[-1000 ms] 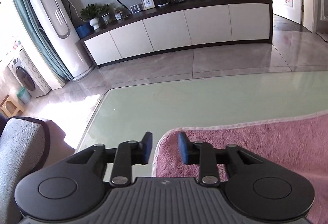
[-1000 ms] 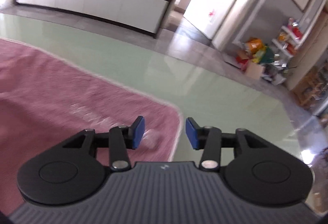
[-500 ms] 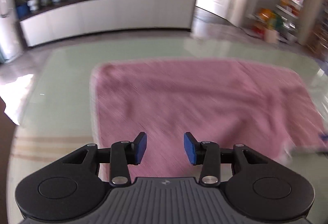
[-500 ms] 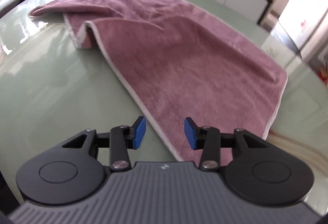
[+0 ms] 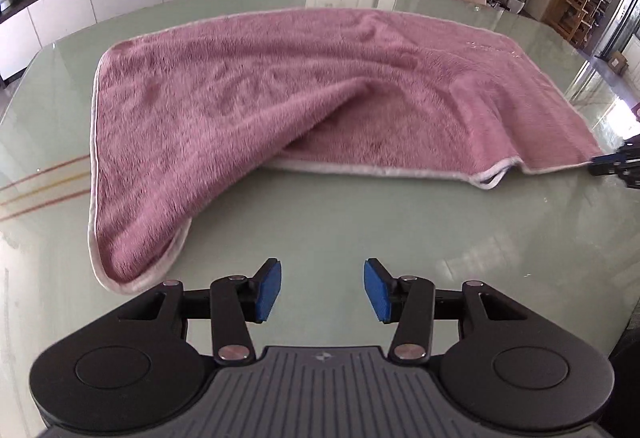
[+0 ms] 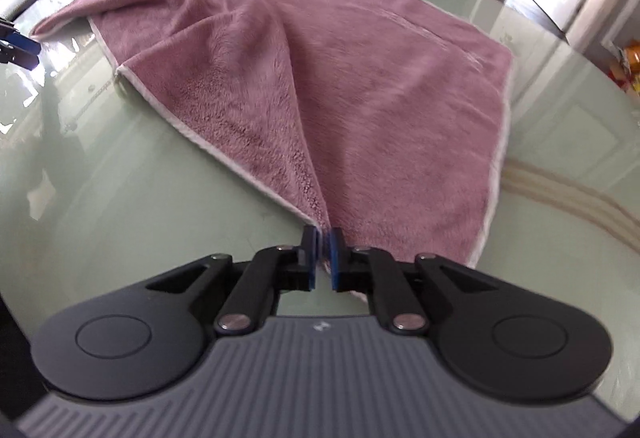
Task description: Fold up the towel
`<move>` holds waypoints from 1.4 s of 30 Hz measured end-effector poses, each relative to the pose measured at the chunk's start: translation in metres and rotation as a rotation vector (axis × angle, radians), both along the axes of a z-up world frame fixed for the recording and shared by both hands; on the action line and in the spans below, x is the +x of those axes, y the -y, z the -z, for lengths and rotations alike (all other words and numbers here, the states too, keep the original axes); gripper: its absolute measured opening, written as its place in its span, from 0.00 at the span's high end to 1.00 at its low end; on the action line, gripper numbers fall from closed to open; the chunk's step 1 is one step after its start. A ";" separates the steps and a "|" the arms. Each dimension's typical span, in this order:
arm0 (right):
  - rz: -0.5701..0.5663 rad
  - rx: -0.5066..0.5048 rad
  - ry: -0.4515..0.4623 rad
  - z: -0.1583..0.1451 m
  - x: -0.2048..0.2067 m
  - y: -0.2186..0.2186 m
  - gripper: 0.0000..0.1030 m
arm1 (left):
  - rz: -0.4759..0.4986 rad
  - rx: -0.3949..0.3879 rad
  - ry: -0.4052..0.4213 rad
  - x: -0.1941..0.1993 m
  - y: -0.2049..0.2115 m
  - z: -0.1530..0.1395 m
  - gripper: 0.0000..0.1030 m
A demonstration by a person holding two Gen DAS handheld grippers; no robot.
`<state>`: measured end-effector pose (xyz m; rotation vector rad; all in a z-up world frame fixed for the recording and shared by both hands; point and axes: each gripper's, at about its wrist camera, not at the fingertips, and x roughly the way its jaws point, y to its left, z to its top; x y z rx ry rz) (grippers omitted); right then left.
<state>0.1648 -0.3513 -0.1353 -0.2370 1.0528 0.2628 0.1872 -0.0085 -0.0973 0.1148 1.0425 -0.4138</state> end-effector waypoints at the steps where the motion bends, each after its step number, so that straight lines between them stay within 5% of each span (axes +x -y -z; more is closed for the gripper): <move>1: 0.014 0.002 -0.004 0.000 -0.004 0.007 0.94 | 0.002 0.005 -0.005 0.000 -0.001 0.002 0.52; 8: 0.118 -0.065 0.020 0.006 -0.019 0.042 0.93 | -0.039 0.055 0.027 0.009 -0.014 0.002 0.51; 11: 0.132 -0.076 0.024 0.007 -0.019 0.043 0.92 | -0.094 0.106 0.108 0.017 -0.028 -0.013 0.51; 14: 0.136 -0.091 0.026 0.007 -0.017 0.037 0.90 | -0.186 0.077 0.158 0.036 -0.047 -0.031 0.51; 22: 0.165 -0.068 0.035 0.006 -0.017 0.036 0.72 | -0.112 0.010 0.063 0.026 -0.050 -0.031 0.51; 28: 0.163 -0.055 0.036 0.005 -0.018 0.033 0.64 | -0.009 0.038 0.100 -0.008 -0.017 -0.014 0.51; 42: 0.162 -0.043 0.053 0.005 -0.024 0.029 0.43 | -0.159 0.100 0.061 0.028 0.011 0.003 0.53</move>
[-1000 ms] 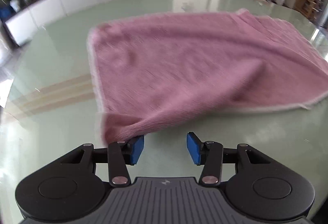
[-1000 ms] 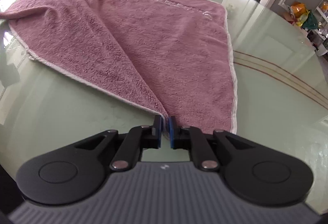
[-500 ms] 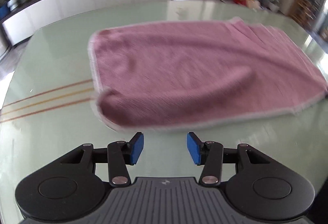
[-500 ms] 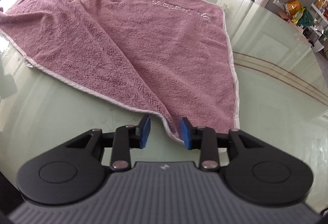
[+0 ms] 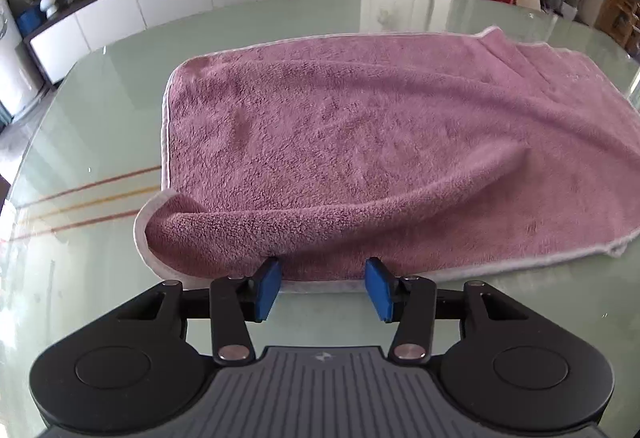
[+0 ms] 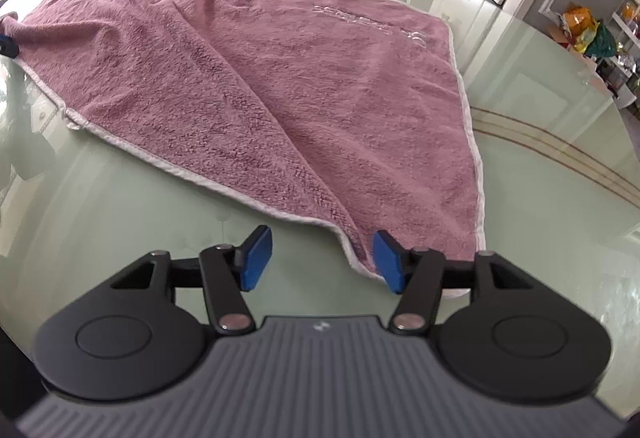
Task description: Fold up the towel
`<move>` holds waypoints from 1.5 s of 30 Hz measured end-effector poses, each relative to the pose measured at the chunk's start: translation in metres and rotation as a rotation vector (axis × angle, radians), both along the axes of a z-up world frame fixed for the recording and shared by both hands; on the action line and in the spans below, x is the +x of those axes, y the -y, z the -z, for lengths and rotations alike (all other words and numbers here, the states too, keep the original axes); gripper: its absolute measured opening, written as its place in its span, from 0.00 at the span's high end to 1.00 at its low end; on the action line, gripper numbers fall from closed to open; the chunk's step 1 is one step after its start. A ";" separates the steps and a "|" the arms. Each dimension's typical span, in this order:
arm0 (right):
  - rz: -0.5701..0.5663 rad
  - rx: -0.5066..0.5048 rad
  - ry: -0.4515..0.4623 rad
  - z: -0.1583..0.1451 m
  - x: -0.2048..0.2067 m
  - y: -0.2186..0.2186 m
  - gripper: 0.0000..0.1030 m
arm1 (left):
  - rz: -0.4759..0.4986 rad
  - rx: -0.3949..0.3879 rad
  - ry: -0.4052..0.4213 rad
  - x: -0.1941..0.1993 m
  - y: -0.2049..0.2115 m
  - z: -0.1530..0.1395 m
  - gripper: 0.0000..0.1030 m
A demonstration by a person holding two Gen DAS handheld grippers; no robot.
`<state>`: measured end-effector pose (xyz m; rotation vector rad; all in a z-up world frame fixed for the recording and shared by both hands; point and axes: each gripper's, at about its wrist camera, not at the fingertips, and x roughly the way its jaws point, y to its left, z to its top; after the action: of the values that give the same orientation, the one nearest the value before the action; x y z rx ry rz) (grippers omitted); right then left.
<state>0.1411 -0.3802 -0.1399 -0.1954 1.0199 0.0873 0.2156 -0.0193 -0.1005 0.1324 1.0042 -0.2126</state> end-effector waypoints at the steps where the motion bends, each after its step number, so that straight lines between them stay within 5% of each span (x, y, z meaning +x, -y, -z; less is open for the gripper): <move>1: 0.006 0.009 0.002 0.000 0.000 0.002 0.42 | -0.001 0.000 -0.001 0.001 0.000 0.001 0.55; 6: 0.030 0.040 0.009 0.002 -0.003 0.006 0.42 | 0.011 -0.006 -0.017 -0.002 0.007 -0.002 0.84; 9: 0.043 0.071 0.005 0.001 -0.004 0.008 0.42 | 0.013 -0.008 -0.031 -0.005 0.011 -0.002 0.90; 15: 0.096 0.213 0.103 -0.022 -0.014 0.015 0.41 | 0.019 -0.041 -0.069 -0.026 0.004 -0.004 0.91; 18: 0.136 0.207 0.122 -0.024 -0.010 0.015 0.37 | 0.008 -0.059 -0.086 -0.042 -0.003 -0.004 0.91; 27: 0.240 0.226 0.064 0.002 0.003 0.019 0.34 | -0.031 -0.101 -0.112 -0.082 -0.023 -0.005 0.91; 32: 0.184 0.127 0.029 0.005 -0.006 0.008 0.18 | -0.045 -0.122 -0.125 -0.097 -0.032 -0.005 0.90; 39: 0.192 0.128 -0.067 0.004 -0.022 0.022 0.01 | -0.050 -0.127 -0.125 -0.112 -0.034 -0.004 0.90; 45: 0.190 0.125 -0.060 0.002 -0.045 0.021 0.02 | -0.082 -0.119 -0.118 -0.112 -0.036 -0.003 0.87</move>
<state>0.0963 -0.4014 -0.1416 0.0187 1.0847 -0.0158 0.1035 0.0171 -0.0978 -0.0297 1.1089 -0.2065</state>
